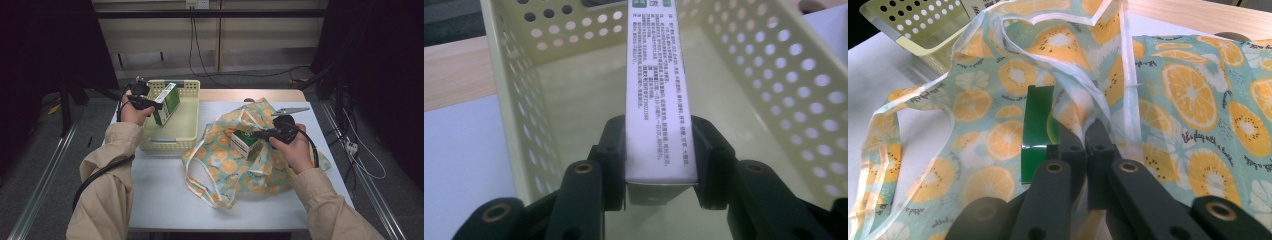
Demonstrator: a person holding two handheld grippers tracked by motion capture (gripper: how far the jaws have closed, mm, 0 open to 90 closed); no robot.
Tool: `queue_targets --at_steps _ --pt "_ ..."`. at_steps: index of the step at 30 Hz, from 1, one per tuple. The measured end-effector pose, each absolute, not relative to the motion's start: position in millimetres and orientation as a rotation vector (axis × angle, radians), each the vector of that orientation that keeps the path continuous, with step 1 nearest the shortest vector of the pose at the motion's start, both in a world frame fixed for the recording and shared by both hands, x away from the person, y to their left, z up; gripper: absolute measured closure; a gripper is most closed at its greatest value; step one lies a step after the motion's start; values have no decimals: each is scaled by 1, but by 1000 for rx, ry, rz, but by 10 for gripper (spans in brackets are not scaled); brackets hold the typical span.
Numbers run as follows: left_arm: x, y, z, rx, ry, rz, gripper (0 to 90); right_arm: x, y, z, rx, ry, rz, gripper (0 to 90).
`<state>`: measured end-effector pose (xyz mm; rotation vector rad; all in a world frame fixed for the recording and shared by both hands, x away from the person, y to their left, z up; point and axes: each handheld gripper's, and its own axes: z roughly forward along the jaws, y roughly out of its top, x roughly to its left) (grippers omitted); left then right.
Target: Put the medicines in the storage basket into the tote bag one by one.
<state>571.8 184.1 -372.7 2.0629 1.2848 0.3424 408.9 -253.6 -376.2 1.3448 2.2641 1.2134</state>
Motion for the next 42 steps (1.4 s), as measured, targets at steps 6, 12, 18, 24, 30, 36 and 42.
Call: queue_targets --at_steps 6,12,18,24,30,36,42 --pt "558 183 -353 2052 1209 286 634 410 -255 -379 1354 2259 1215 893" --pt "539 182 -330 2054 1111 269 635 411 -253 -381 1352 2266 1205 893" --pt "512 176 -309 2073 972 210 634 411 -254 -381 1362 2261 1190 893" --pt "490 162 -297 2142 837 177 634 411 -253 -381 1360 2261 1177 893" --pt "471 143 -293 2177 709 110 634 413 -252 -382 1370 2254 1180 893" --pt "452 124 -292 2190 593 73 634 414 -252 -382 1376 2256 1173 893" --pt "432 104 -300 2231 494 5 634 414 -253 -380 1372 2252 1169 893"
